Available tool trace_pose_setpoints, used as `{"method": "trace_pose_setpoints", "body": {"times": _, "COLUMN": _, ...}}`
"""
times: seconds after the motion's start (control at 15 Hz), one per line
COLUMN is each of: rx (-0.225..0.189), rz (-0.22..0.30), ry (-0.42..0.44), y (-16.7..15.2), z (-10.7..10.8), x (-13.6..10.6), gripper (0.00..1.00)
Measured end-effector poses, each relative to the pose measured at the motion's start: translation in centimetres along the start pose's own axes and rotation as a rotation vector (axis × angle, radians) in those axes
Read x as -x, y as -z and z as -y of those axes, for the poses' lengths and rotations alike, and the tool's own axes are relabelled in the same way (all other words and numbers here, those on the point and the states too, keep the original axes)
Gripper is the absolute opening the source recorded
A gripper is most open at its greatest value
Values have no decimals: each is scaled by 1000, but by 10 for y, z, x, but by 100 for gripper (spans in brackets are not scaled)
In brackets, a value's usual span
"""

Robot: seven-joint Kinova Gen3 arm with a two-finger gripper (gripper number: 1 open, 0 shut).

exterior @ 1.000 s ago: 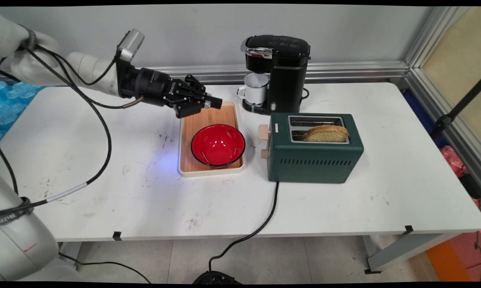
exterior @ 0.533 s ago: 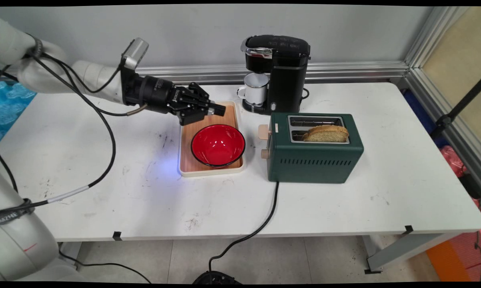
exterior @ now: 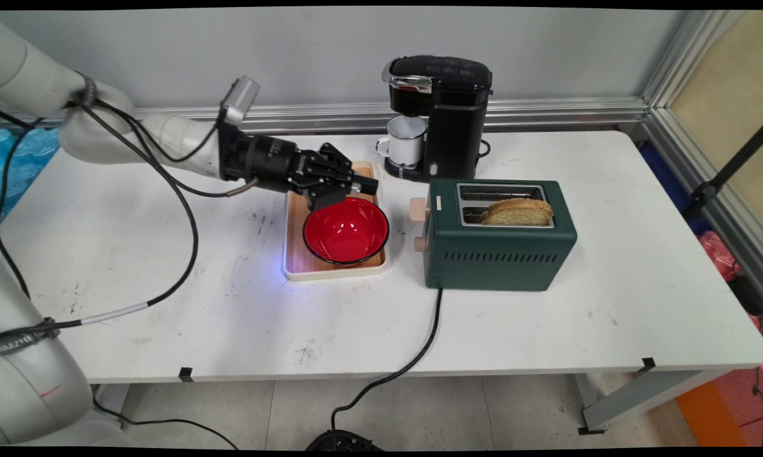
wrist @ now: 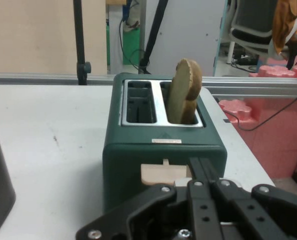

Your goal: Press the toaster switch

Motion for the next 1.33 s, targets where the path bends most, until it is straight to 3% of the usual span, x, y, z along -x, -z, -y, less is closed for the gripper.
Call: {"method": "trace_pose_setpoints", "body": {"times": 1.33, "rx": -8, "rz": -2, "ry": 4, "y": -64, "z": 0, "x": 9, "gripper": 0}}
